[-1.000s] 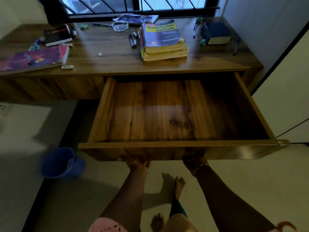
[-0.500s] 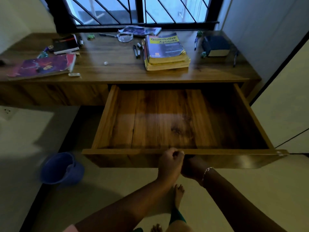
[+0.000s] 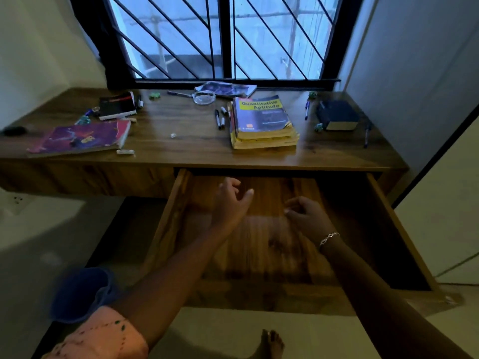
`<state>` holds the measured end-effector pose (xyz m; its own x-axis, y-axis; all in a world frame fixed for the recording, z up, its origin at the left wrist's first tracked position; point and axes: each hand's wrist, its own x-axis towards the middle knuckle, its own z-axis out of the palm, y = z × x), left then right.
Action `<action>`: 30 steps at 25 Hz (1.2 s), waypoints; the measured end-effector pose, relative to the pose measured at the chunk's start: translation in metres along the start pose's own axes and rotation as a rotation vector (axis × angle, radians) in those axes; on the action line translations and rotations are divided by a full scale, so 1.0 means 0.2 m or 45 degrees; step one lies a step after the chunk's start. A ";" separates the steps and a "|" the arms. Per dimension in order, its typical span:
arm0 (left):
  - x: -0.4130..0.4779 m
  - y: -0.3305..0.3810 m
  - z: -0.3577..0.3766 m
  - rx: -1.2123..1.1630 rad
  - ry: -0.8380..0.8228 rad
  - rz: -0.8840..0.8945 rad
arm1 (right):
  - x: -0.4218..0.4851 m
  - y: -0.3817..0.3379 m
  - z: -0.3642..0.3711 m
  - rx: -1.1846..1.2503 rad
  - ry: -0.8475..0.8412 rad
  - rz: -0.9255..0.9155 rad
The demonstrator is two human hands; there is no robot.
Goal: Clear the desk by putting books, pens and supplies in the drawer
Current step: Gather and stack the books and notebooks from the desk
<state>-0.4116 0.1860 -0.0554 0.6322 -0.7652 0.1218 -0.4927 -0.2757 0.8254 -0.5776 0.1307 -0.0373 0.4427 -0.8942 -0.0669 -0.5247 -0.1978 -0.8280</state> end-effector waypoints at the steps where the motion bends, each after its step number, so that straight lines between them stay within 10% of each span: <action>1: 0.09 0.02 -0.01 -0.080 0.025 -0.078 | 0.09 -0.01 -0.02 0.024 0.025 0.007; 17: 1.13 0.11 0.10 -0.874 -0.100 -0.868 | 1.42 -0.07 -0.31 0.615 0.062 0.368; 30: 1.41 0.17 0.22 -0.850 -0.266 -0.831 | 1.80 -0.07 -0.25 0.593 -0.292 0.597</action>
<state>-0.2764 -0.0655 -0.0182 0.5104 -0.6842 -0.5210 0.4027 -0.3451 0.8478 -0.4467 -0.2077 -0.0218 0.4151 -0.7257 -0.5487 -0.3543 0.4265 -0.8322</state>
